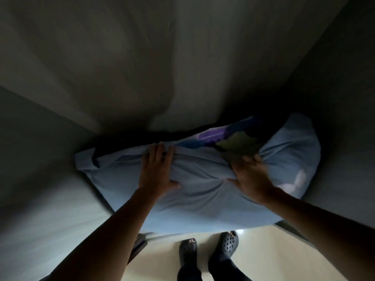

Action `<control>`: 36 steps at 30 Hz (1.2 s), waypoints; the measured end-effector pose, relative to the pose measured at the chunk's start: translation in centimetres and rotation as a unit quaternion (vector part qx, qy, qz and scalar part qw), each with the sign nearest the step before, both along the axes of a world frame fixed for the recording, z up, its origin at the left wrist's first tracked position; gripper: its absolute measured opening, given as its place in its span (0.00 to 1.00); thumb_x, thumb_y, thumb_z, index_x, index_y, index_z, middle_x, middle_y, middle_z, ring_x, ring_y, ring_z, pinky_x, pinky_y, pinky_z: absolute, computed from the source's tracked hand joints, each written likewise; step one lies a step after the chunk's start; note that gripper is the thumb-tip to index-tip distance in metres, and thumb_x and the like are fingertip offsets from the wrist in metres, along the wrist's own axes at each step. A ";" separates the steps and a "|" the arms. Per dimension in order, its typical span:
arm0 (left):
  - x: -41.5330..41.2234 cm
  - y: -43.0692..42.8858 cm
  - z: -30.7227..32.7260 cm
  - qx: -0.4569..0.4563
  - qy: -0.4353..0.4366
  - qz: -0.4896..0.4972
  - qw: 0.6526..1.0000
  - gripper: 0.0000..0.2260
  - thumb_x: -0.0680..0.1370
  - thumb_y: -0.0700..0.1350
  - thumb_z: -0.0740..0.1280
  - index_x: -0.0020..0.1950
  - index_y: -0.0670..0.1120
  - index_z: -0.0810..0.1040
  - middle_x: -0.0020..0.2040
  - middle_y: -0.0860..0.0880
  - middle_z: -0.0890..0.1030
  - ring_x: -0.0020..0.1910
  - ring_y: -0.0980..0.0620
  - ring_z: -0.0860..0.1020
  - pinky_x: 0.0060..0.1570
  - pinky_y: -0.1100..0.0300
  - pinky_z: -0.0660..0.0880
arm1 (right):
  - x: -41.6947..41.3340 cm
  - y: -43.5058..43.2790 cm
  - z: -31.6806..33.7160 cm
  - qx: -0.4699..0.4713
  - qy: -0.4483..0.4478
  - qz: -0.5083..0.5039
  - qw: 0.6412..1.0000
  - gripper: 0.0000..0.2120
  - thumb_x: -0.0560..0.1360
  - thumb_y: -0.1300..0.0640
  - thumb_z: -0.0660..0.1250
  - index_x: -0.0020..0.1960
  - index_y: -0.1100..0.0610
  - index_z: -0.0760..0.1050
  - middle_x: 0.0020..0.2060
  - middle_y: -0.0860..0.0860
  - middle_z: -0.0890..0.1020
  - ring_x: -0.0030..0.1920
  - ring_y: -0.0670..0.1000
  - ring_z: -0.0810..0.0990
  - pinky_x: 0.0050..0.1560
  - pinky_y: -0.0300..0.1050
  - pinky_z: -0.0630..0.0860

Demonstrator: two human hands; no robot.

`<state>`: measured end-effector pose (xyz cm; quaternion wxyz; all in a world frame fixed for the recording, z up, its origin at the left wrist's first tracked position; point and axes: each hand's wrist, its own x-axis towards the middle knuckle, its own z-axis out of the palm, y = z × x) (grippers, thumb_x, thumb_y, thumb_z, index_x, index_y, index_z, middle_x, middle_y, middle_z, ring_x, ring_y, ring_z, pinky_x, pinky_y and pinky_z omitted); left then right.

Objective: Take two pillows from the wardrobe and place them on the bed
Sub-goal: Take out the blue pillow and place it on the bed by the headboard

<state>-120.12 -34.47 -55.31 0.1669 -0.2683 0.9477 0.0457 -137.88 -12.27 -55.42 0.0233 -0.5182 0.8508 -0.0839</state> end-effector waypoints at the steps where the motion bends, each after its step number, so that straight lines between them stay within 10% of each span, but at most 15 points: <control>1: 0.3 0.5 -0.5 0.003 -0.027 -0.018 0.999 0.55 0.62 0.69 0.70 0.78 0.49 0.45 0.77 0.40 0.55 0.76 0.39 0.52 0.73 0.41 0.50 | 0.8 1.1 -0.3 -0.005 0.005 -0.009 1.000 0.19 0.59 0.49 0.79 0.43 0.61 0.81 0.34 0.59 0.82 0.36 0.60 0.80 0.41 0.51 0.75; 9: 4.8 5.8 -3.0 0.052 -0.072 -0.068 0.994 0.32 0.70 0.61 0.69 0.67 0.46 0.69 0.65 0.44 0.73 0.64 0.44 0.70 0.64 0.51 0.65 | 8.7 7.4 -1.9 0.111 -0.013 -0.048 0.993 0.27 0.53 0.46 0.81 0.47 0.58 0.82 0.35 0.56 0.84 0.37 0.56 0.83 0.42 0.49 0.77; 15: 11.5 8.6 1.0 0.042 -0.032 -0.132 0.990 0.26 0.73 0.60 0.67 0.64 0.46 0.71 0.59 0.48 0.77 0.60 0.47 0.74 0.52 0.53 0.73 | 15.9 10.6 2.9 0.093 -0.010 -0.081 0.992 0.20 0.63 0.45 0.69 0.49 0.57 0.81 0.34 0.55 0.83 0.38 0.55 0.83 0.42 0.48 0.76; 36: 15.1 29.3 18.0 0.019 0.005 -0.397 0.918 0.21 0.73 0.61 0.67 0.56 0.46 0.71 0.56 0.48 0.77 0.58 0.46 0.75 0.54 0.50 0.72 | 31.3 35.7 17.5 0.014 0.011 -0.257 0.966 0.14 0.60 0.56 0.76 0.45 0.57 0.81 0.41 0.53 0.83 0.40 0.55 0.83 0.47 0.47 0.78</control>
